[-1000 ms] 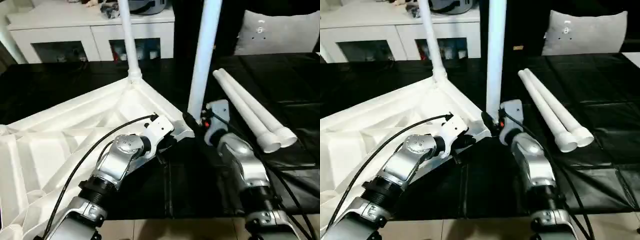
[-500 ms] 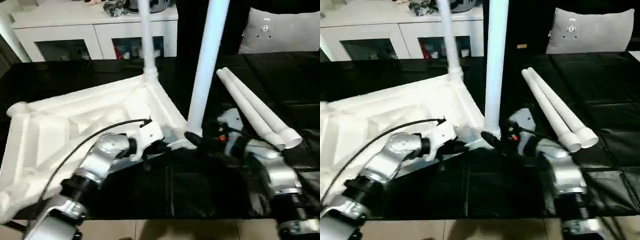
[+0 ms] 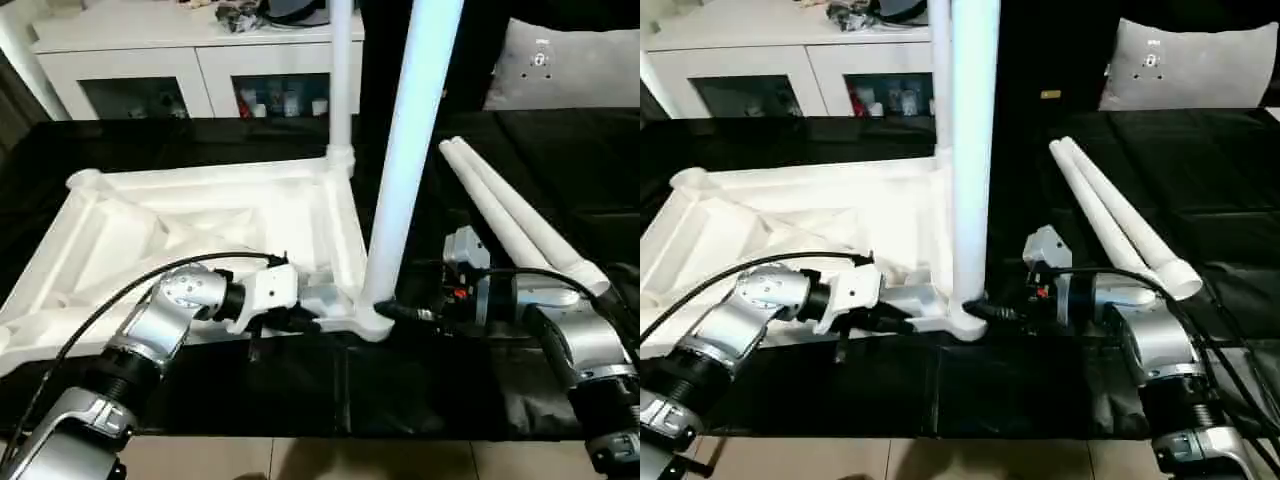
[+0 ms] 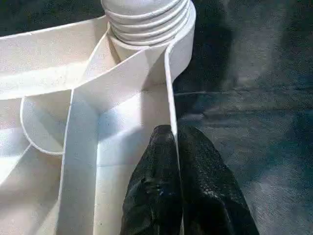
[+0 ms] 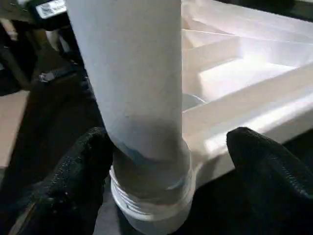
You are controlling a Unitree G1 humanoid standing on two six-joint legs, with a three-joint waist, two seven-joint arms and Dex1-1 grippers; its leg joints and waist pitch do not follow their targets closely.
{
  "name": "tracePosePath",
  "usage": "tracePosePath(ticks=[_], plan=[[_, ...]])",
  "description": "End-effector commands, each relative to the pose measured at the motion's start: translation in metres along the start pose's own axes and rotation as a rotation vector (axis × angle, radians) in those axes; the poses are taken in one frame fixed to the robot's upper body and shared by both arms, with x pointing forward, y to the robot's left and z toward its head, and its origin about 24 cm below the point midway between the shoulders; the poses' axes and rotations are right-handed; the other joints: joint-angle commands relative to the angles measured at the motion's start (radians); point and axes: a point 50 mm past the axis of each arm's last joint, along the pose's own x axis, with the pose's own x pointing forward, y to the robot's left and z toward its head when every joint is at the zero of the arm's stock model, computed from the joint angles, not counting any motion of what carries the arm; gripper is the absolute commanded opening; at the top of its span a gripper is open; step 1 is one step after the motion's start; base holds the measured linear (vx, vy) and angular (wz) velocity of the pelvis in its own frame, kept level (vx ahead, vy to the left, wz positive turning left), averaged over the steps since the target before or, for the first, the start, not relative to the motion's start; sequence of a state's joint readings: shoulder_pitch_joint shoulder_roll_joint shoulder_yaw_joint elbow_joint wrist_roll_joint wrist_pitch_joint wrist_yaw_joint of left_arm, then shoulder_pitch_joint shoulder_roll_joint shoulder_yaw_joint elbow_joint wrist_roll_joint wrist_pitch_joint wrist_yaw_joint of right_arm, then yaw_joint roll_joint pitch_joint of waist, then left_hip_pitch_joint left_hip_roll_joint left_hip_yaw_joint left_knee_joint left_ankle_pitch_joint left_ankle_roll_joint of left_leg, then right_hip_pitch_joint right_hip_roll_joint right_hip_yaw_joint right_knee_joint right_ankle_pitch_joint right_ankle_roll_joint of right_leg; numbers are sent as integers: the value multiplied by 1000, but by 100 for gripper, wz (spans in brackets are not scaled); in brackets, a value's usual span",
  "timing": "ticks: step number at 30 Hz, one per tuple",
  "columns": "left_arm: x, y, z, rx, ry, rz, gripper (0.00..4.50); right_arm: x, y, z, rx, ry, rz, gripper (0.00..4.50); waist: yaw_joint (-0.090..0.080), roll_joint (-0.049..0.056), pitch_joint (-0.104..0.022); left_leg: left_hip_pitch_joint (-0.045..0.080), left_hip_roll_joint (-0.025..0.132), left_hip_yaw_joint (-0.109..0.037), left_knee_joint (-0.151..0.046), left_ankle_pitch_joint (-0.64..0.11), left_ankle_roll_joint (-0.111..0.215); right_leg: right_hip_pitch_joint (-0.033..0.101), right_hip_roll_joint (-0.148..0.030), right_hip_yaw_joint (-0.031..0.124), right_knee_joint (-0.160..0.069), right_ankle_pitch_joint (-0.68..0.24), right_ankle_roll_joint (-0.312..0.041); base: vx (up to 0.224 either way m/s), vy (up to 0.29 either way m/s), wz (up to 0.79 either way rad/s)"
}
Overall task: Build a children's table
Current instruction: Rotate leg to tighten
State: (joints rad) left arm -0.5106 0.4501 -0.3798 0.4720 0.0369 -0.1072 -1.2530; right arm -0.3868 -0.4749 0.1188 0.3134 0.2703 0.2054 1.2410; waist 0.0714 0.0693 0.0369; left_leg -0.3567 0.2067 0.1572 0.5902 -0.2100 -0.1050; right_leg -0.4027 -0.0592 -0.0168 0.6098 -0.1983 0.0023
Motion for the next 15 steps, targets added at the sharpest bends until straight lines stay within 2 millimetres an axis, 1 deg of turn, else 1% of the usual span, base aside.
tracePosePath(ticks=[1, 2, 4, 6, 7, 8, 10, 14, 15], plan=[[9, -16, -13, -4, 73, -127, 0, 3, 2, 9, -24, -11, 45, 360, 4, -21, -53, -5, 12, 13, -64, -116, 75, 53, -54, 22, -66, -115, -244, 0, 0, 0], [9, -16, -13, -3, 75, -129, 0, 3, 2, 9, -24, -7, 50, 360, 5, -21, -54, -4, 12, 13, -63, -117, 74, 53, -54, 22, -66, -117, -243, 0, 0, 0], [9, -17, -13, 0, 77, -131, 0, 3, 1, 9, -22, -2, 56, 322, 13, -23, -54, -2, 13, 13, -63, -115, 68, 52, -55, 24, -65, -120, -239, 0, 0, 0], [8, -17, -14, 2, 80, -135, 0, 4, 1, 8, -16, -1, 62, 311, 15, -23, -55, -3, 13, 13, -63, -111, 67, 52, -54, 24, -64, -112, -239, 0, 0, 0], [8, -19, -14, 2, 77, -141, 0, 7, 0, 8, -7, -7, 63, 297, 16, -24, -55, -3, 12, 13, -63, -108, 65, 53, -54, 23, -63, -109, -238, 0, 0, 0], [8, -19, -13, 2, 76, -143, 0, 8, 0, 8, -5, -8, 64, 297, 16, -24, -55, -3, 13, 13, -63, -109, 65, 52, -54, 23, -63, -109, -238, 0, 0, 0], [7, -20, -13, 3, 74, -147, 0, 9, 1, 7, 0, -9, 71, 278, 16, -23, -55, -3, 12, 13, -63, -108, 61, 52, -54, 23, -63, -115, -234, 0, 0, 0], [7, -22, -10, 11, 70, -154, 0, 13, 4, 6, 11, -12, 88, 242, 15, -23, -56, -4, 12, 13, -63, -102, 62, 53, -53, 23, -61, -97, -237, 0, 0, 0], [6, -22, -9, 13, 69, -158, 0, 14, 6, 5, 17, -12, 101, 233, 15, -21, -55, -4, 12, 13, -62, -103, 61, 53, -53, 23, -61, -98, -238, 0, 0, 0]])
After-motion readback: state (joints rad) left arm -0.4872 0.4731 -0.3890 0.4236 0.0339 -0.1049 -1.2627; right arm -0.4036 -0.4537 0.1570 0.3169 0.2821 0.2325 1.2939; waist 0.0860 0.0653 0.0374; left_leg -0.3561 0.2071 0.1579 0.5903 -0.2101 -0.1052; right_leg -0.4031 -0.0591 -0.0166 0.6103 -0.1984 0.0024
